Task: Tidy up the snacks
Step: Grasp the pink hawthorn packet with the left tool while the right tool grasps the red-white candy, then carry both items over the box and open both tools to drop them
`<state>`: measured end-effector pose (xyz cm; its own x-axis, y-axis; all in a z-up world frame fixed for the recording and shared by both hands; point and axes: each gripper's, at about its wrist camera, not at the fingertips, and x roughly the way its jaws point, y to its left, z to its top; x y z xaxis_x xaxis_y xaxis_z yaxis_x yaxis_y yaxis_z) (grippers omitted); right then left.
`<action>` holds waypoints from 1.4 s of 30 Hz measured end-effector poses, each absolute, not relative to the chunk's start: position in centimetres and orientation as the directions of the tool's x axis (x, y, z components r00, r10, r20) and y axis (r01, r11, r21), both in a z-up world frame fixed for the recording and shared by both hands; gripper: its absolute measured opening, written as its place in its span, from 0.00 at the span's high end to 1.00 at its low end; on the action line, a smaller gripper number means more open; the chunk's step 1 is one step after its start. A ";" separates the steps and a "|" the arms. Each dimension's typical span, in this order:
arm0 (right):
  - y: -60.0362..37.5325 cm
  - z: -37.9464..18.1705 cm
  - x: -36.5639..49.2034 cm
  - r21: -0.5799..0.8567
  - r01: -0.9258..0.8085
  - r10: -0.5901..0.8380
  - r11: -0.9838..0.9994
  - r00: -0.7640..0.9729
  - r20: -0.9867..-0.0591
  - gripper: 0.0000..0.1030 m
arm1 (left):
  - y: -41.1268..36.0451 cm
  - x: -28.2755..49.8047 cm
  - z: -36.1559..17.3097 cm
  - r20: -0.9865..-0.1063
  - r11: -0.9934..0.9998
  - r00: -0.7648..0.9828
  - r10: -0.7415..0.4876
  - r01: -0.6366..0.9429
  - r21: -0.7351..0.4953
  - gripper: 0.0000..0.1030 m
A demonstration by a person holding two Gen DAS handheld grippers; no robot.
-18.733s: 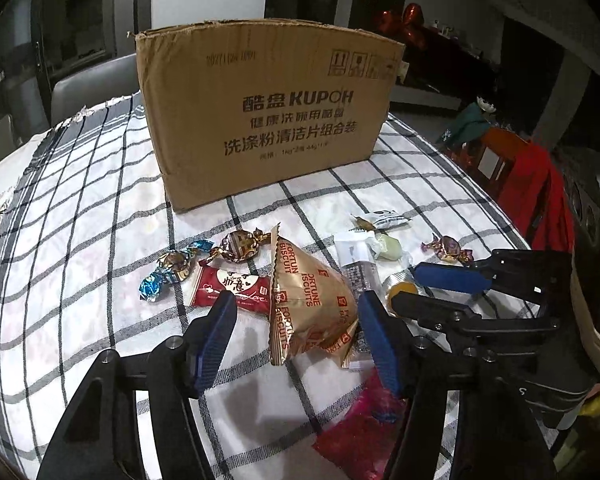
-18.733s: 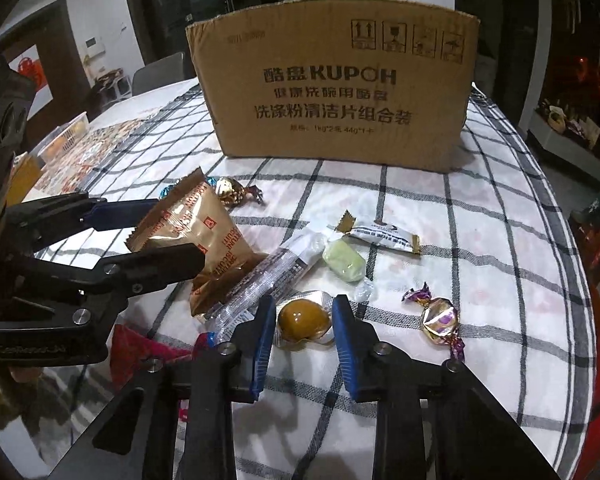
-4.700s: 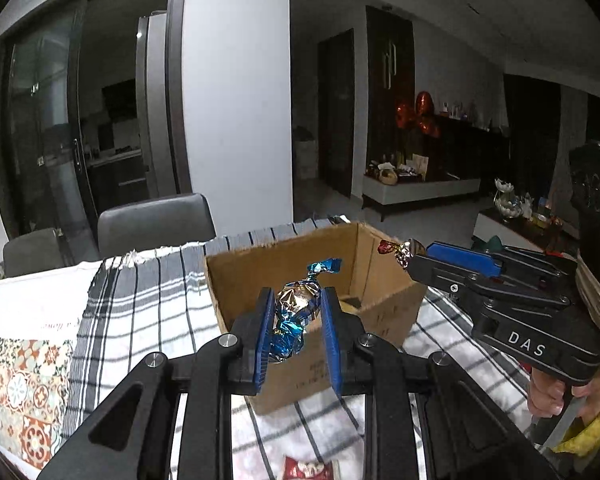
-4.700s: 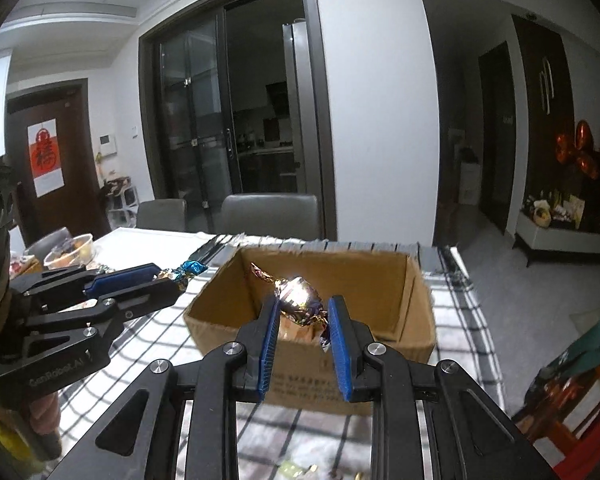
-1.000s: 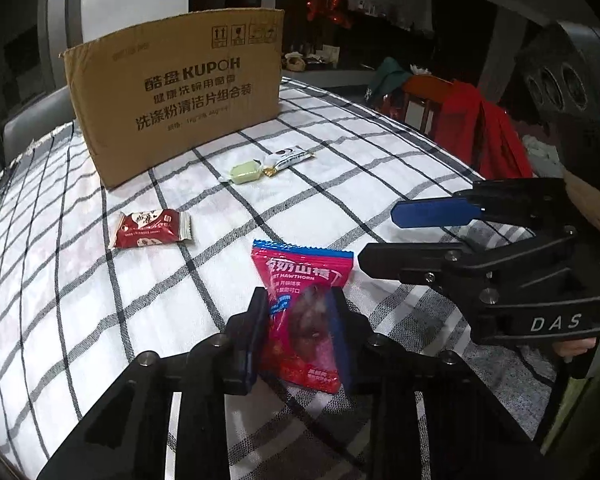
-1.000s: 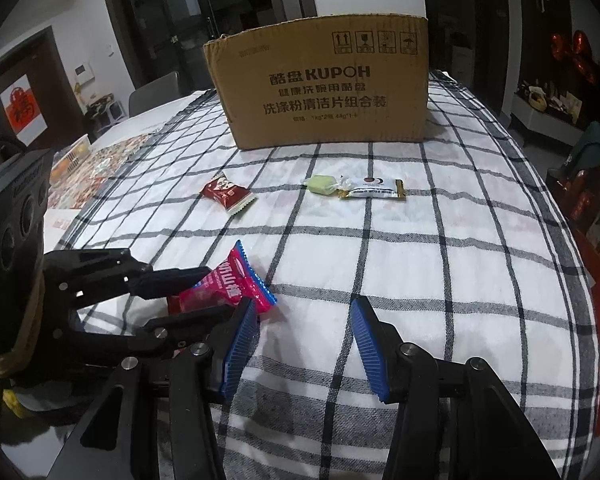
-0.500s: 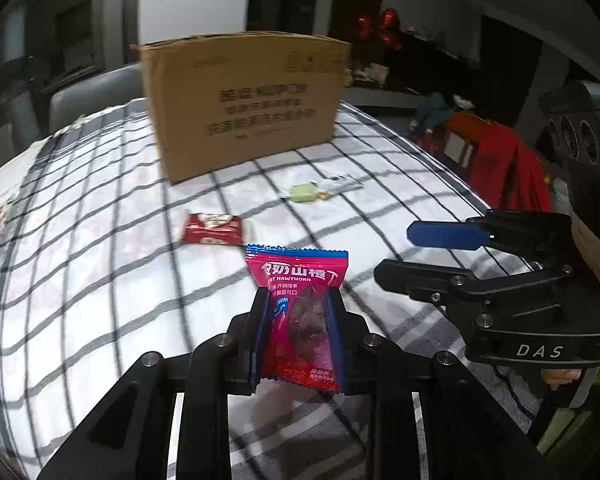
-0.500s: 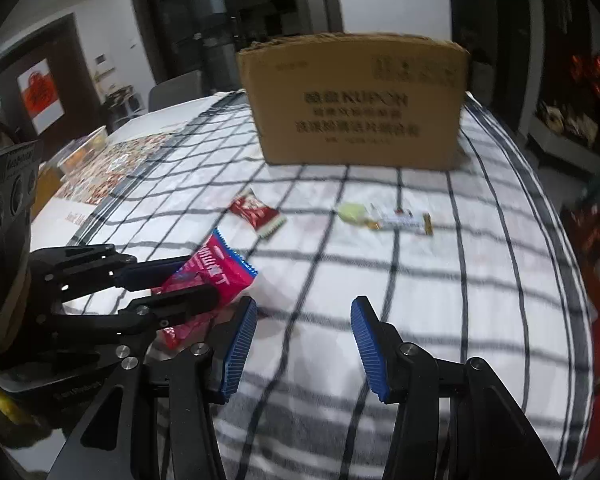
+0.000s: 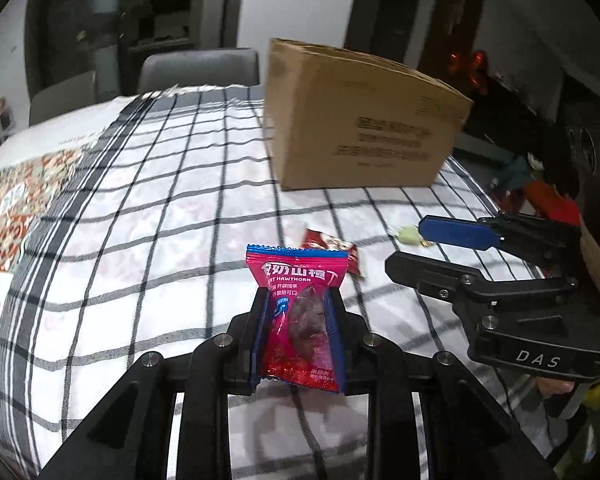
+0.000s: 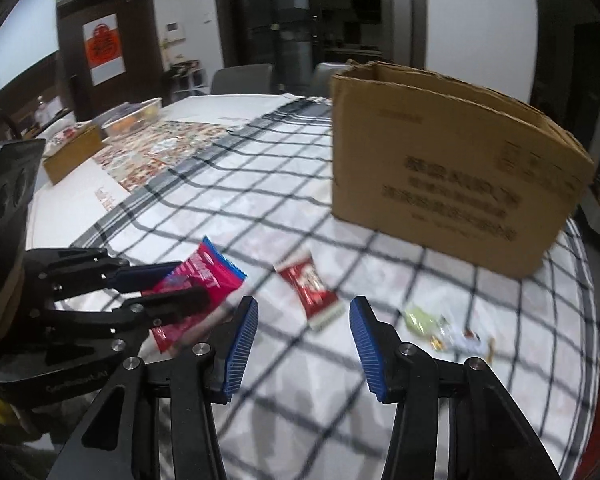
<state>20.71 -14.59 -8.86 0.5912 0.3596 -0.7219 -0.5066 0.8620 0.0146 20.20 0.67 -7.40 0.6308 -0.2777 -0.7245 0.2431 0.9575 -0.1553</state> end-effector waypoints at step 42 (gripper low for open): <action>-14.1 -8.1 22.6 -0.018 -0.482 0.340 0.876 0.644 -0.685 0.77 | 1.1 21.4 -4.7 -0.673 0.967 0.694 -0.254 0.197 -0.162 0.74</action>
<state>22.60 -14.14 -8.15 0.6442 0.3402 -0.6850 -0.4818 0.8761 -0.0180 21.40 1.11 -4.67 0.6942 -0.2542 -0.6735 0.1969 0.9670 -0.1619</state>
